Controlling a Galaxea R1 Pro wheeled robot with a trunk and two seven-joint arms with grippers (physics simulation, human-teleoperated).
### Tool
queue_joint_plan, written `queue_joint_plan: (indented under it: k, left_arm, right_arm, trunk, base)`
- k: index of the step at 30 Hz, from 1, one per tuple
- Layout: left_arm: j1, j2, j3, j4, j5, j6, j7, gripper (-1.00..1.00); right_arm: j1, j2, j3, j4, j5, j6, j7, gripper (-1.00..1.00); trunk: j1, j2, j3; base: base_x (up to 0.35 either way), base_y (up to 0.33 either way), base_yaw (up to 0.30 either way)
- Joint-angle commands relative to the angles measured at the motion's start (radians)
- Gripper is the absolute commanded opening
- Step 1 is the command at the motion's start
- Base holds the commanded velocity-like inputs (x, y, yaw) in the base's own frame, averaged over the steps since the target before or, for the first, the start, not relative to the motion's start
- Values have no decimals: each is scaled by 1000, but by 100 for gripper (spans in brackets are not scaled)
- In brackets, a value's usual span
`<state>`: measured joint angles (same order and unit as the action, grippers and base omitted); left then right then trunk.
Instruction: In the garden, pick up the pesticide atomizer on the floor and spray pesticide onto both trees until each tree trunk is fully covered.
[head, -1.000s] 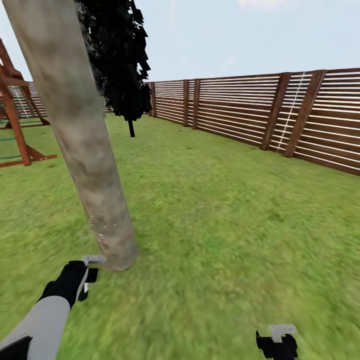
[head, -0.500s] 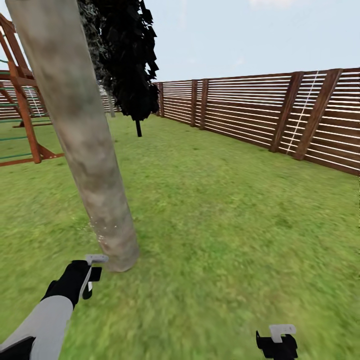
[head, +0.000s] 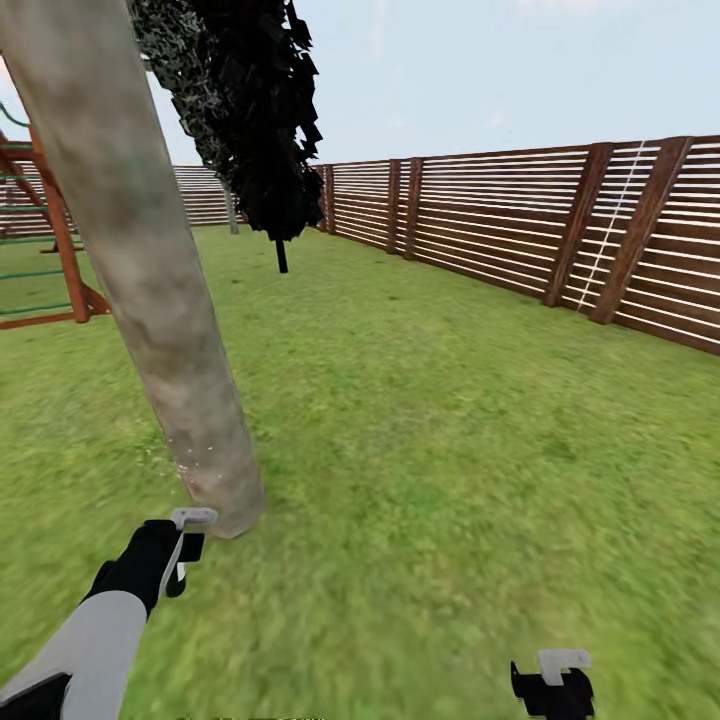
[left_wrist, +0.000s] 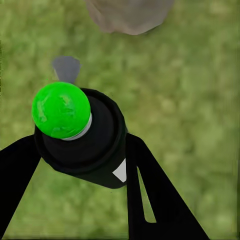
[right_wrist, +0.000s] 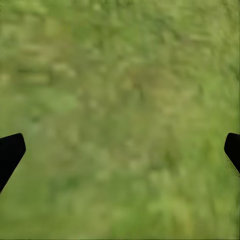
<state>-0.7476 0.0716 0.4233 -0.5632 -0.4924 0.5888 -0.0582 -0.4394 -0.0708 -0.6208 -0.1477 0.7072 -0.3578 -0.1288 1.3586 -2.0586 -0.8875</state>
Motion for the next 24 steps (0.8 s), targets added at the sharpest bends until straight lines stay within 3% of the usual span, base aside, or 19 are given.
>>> queue_joint_plan:
  k: [1, 10, 17, 22, 24]
  left_arm:
    - [-1, -1, 5, -1, -9, 3, -6, -100]
    - [-1, -1, 6, -3, -9, 3, -8, -100]
    - [-1, -1, 6, -4, -9, 3, -8, -100]
    - [-1, -1, 14, -8, -8, 3, -8, -100]
    - [-4, 1, 14, -10, 13, 3, -9, -100]
  right_arm:
    - [-1, 0, -7, 2, 11, -4, -4, 100]
    - [-1, 0, -7, 2, 11, -4, -4, 100]
    - [-1, -5, -7, 2, 10, -4, -5, 100]
    - [-1, -4, -7, 1, 10, -4, -3, 100]
    - [-1, -4, -7, 1, 9, -4, -4, 100]
  trunk:
    - [0, 0, -1]
    - [0, 0, -1]
    - [0, 0, -1]
    - [0, 0, -1]
    - [0, 0, -1]
  base:
    - [0, -271, 270]
    - [110, -259, 256]
    - [190, -217, 18]
    - [-117, -234, 0]
    - [-181, -65, 150]
